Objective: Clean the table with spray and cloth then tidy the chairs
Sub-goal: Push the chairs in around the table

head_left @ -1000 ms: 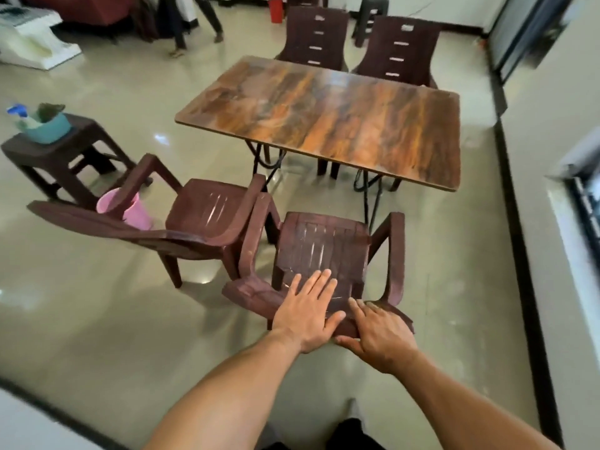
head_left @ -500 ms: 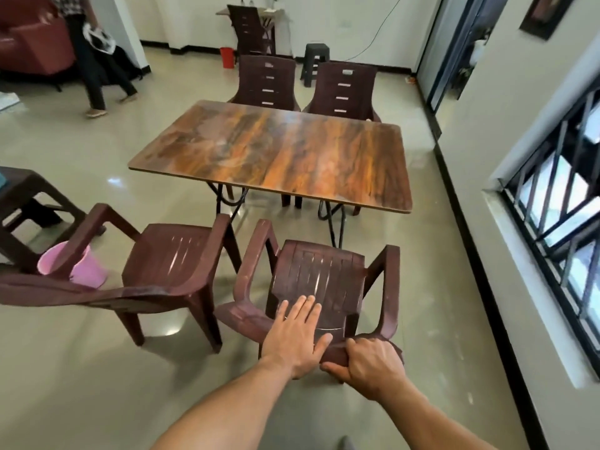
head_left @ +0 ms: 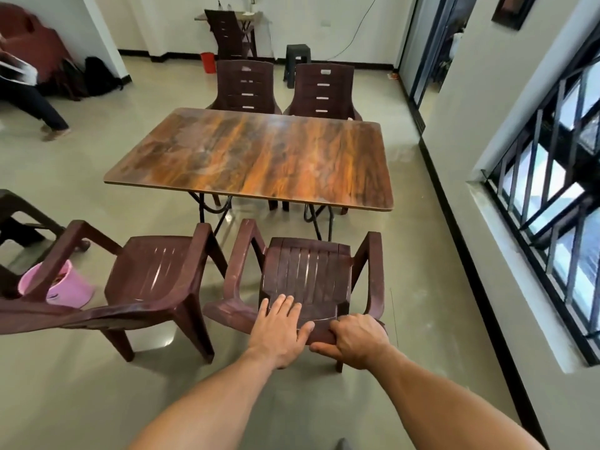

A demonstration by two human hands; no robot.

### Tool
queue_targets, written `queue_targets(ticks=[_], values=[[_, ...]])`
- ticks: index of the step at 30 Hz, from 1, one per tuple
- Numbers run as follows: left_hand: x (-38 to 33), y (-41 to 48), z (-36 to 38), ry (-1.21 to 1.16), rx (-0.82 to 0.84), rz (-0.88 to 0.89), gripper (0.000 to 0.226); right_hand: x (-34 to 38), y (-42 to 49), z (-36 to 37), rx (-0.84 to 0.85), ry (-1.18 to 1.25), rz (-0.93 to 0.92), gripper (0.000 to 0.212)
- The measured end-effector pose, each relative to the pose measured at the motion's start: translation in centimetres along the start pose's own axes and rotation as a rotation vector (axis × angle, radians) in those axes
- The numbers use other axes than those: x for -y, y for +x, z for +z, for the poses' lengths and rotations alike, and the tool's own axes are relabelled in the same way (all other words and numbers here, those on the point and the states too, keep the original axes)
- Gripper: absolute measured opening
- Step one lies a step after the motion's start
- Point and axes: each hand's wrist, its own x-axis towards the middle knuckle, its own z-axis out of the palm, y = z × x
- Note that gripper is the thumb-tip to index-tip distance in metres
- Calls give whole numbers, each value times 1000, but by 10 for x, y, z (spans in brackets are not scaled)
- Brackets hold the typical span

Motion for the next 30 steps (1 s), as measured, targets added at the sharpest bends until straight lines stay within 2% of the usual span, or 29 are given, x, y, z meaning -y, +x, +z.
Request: queue_targets(ticks=[3, 9, 12, 14, 20, 30], values=[[4, -3, -1, 3, 26, -23, 97, -2, 4, 4, 5, 14, -16, 91], [8, -12, -9, 58, 115, 117, 75, -10, 2, 10, 21, 62, -29, 90], [12, -18, -17, 69, 152, 145, 54, -9, 2, 11, 42, 84, -52, 88], [12, -22, -18, 72, 143, 151, 49, -8, 1, 10, 43, 90, -58, 88], [12, -20, -20, 28, 100, 139, 44, -11, 7, 7, 46, 84, -89, 83], [1, -14, -22, 8, 121, 75, 51, -22, 11, 4, 136, 55, -67, 87]])
